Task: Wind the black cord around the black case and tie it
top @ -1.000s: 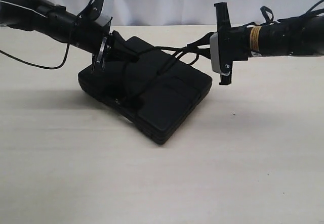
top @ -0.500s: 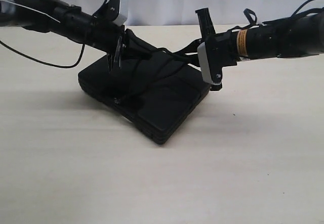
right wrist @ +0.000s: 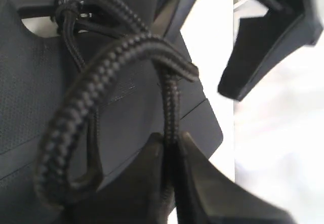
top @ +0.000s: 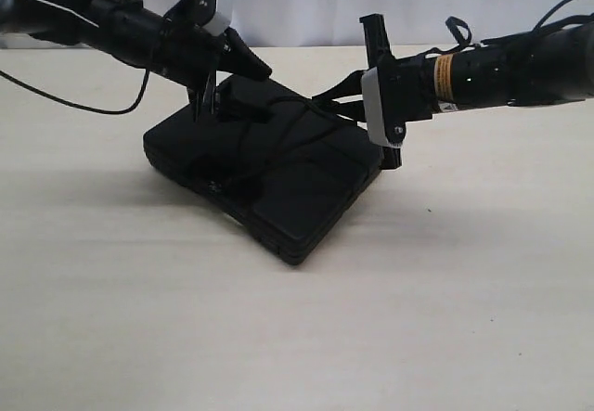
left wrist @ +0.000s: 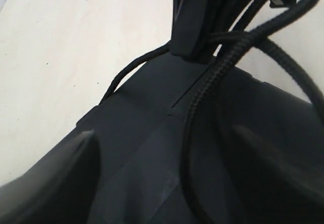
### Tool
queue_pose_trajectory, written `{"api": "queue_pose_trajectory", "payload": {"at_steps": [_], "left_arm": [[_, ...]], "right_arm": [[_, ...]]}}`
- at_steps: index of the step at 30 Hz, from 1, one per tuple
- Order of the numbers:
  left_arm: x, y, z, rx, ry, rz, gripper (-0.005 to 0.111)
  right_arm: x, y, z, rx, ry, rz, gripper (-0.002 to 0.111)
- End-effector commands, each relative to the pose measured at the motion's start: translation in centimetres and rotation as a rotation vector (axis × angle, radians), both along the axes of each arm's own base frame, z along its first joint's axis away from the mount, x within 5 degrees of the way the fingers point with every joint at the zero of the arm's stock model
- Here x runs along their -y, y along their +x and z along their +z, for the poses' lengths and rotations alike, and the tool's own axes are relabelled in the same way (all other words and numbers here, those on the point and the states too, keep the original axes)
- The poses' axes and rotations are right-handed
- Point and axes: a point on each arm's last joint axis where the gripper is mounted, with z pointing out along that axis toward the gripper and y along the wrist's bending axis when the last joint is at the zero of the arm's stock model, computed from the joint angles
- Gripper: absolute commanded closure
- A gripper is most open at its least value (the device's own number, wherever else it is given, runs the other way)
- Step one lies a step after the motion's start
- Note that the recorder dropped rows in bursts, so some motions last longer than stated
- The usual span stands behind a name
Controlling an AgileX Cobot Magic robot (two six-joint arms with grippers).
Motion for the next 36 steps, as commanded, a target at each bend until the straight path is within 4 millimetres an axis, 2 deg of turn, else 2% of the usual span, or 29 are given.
{"api": "queue_pose_trajectory", "payload": {"at_steps": [1, 4, 7, 13, 18, 24, 26, 31, 33, 36], "left_arm": [[-0.6, -1.0, 4.0, -0.039, 0.019, 0.061, 0.04], [-0.2, -2.4, 5.6, -0.15, 0.006, 0.049, 0.04], [0.8, -3.8, 5.8, -0.327, -0.024, 0.011, 0.04], [3.5, -4.3, 2.8, -0.609, 0.048, 0.11, 0.04], [4.8, -3.6, 0.4, -0.602, 0.124, 0.209, 0.04], [5.0, -2.5, -0.1, -0.537, 0.099, 0.298, 0.041], [4.9, -2.4, -0.1, -0.529, 0.098, 0.307, 0.053], [4.9, -2.2, -0.1, -0.516, 0.096, 0.321, 0.105], [4.9, -2.2, -0.1, -0.523, 0.087, 0.326, 0.107], [5.0, -2.4, 0.5, -0.542, 0.074, 0.326, 0.107]], "right_arm": [[-0.1, -0.1, -0.1, -0.022, 0.019, 0.006, 0.104], [-0.1, 0.0, -0.1, -0.022, 0.016, 0.002, 0.104], [-0.1, 0.0, -0.2, -0.021, 0.014, 0.0, 0.104], [-0.1, 0.0, -0.2, -0.02, 0.009, -0.006, 0.104], [0.1, 0.2, -0.3, -0.018, -0.002, -0.025, 0.104], [0.1, 0.2, -0.3, -0.045, 0.013, -0.041, 0.104], [0.1, 0.2, -0.3, -0.044, 0.009, -0.046, 0.104], [0.4, 0.5, -0.5, -0.08, 0.004, -0.109, 0.101], [0.6, 0.7, -0.5, -0.133, 0.02, -0.179, 0.094], [1.1, 1.0, -0.3, -0.191, 0.035, -0.286, 0.074]]}}
